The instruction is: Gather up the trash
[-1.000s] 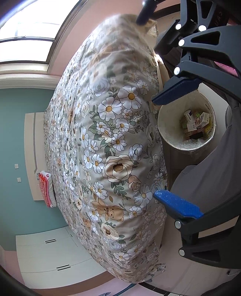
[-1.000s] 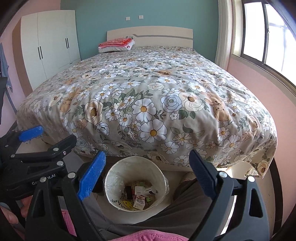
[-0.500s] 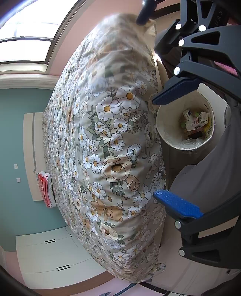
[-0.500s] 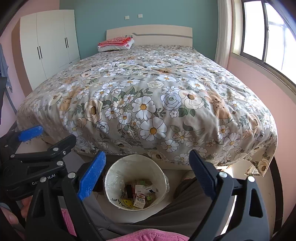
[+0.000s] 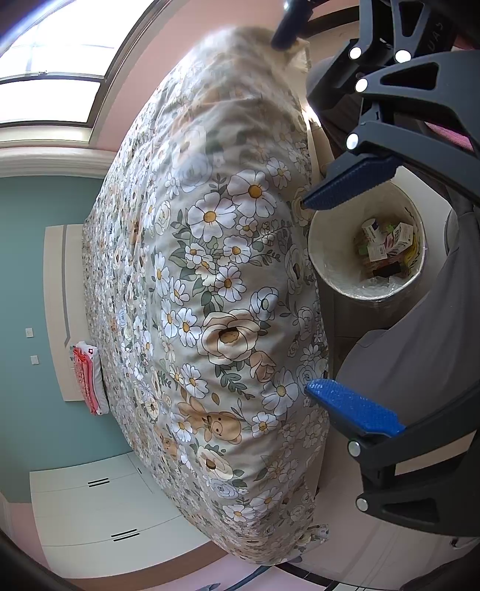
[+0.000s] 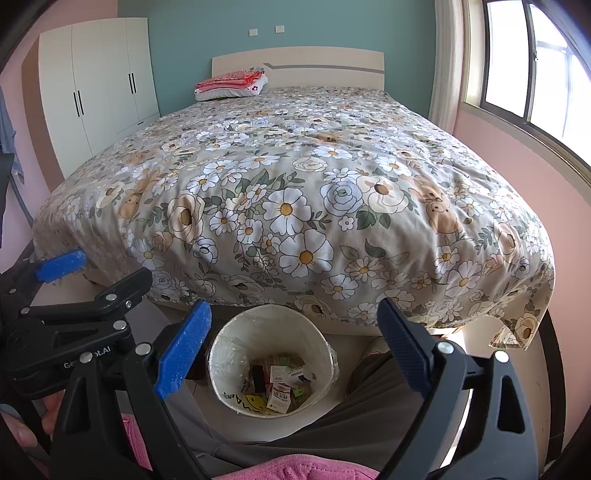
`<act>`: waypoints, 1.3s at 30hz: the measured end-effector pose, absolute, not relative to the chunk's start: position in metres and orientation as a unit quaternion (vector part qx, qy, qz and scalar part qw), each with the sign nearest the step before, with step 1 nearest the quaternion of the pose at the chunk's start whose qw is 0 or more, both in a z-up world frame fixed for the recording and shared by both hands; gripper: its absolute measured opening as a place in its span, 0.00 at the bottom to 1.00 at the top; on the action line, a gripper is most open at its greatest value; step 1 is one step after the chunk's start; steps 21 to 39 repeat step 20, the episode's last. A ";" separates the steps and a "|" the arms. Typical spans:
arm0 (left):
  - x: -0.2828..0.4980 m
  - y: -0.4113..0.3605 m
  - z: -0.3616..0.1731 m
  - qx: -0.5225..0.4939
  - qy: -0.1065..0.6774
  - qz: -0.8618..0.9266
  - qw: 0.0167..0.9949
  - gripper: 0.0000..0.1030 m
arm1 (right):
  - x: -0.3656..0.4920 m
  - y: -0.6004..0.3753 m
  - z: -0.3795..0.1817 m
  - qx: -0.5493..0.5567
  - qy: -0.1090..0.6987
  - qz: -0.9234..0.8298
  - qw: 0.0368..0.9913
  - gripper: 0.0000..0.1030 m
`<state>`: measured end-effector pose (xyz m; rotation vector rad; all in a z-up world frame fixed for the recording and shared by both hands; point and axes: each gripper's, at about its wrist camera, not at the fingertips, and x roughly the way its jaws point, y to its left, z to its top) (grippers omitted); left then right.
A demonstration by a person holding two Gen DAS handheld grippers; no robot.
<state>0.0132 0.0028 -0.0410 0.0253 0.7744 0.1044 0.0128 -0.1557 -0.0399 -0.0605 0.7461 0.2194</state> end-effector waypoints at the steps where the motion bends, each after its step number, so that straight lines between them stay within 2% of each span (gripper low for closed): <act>1: 0.014 0.003 -0.041 0.012 0.378 0.051 0.925 0.92 | 0.013 -0.156 -0.040 -0.029 0.364 0.107 0.925 0.87; 39: 0.018 0.002 -0.049 0.018 0.400 0.047 0.915 0.91 | 0.016 -0.156 -0.045 -0.021 0.373 0.108 0.921 0.87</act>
